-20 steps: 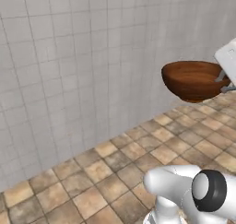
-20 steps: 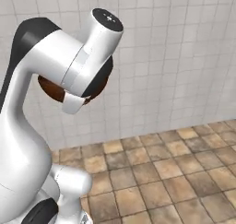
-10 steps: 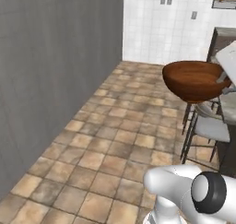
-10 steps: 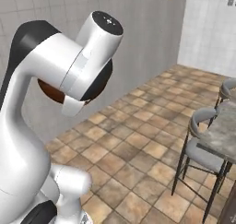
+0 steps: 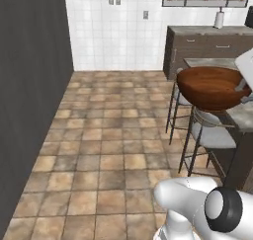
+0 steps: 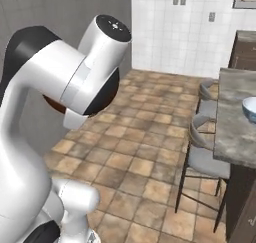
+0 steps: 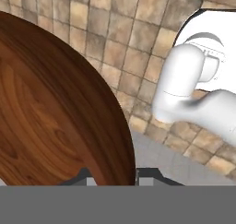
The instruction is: Pick up the bowls from the cabinet and place each bowl in front of a stool on the dining counter.
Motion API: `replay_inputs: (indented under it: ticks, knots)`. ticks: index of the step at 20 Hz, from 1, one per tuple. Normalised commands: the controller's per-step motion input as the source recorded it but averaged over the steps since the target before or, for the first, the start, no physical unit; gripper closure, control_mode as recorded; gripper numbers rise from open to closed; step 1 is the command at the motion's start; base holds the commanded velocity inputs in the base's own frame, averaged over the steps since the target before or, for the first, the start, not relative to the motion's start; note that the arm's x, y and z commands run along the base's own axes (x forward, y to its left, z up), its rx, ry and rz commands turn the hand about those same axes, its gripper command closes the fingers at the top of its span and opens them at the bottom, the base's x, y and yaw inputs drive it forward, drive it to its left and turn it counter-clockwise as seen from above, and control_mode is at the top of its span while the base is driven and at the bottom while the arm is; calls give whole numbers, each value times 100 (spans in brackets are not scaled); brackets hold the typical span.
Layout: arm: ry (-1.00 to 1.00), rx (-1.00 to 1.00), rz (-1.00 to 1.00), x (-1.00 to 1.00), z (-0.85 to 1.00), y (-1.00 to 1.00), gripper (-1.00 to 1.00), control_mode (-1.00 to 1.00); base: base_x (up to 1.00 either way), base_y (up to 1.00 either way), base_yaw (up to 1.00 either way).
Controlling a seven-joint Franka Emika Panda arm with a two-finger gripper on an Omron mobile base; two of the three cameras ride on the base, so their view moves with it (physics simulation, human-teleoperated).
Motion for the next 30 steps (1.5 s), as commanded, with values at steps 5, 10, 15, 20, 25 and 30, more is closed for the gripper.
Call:
replay_inputs:
  ticks: [5, 10, 15, 20, 25, 30]
  knots:
    - [0, 0, 0, 0, 0, 0, 100, 100, 100, 100, -33]
    - [0, 0, 0, 0, 0, 0, 100, 100, 100, 99, -25]
    - [0, 0, 0, 0, 0, 0, 100, 100, 100, 95, -32]
    - [0, 0, 0, 0, 0, 0, 100, 100, 77, 67, -63]
    - [0, 0, 0, 0, 0, 0, 100, 100, 49, 45, -77]
    - [0, 0, 0, 0, 0, 0, 100, 100, 80, 70, -67]
